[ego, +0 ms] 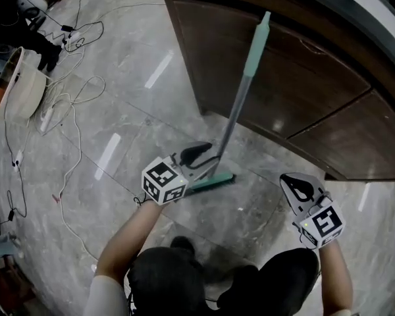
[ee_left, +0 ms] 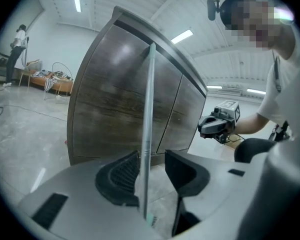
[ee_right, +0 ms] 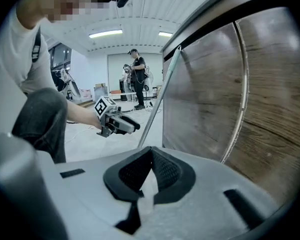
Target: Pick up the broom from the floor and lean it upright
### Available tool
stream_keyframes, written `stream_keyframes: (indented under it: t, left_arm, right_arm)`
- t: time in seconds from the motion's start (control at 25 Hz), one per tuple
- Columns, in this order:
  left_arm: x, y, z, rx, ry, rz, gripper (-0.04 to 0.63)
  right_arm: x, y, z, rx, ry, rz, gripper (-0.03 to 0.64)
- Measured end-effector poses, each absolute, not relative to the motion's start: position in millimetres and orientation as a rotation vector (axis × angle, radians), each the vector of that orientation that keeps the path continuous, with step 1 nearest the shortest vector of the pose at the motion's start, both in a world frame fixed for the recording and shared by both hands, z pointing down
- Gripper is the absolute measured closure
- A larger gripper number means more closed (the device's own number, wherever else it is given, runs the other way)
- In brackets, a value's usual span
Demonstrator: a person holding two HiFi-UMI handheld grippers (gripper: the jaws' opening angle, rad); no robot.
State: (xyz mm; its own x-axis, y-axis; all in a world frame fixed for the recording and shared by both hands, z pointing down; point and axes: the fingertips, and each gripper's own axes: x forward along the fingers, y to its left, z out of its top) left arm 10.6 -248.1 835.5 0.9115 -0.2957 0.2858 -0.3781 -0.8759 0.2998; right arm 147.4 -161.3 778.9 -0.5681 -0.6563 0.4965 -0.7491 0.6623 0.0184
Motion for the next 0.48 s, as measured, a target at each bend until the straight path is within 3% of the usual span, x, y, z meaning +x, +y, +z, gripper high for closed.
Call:
stream_keyframes:
  t: [0.24,0.48]
  left_arm:
    - [-4,-227,828,2.688,-0.548,0.446,0.494]
    - [-23,-199,753,2.556,-0.647,0.419,0.523]
  right_arm:
    - [134,-172,775,1.140,-2.394,0.363,0.617]
    - [130,-157,708,1.157,-2.353,0.483,0.617]
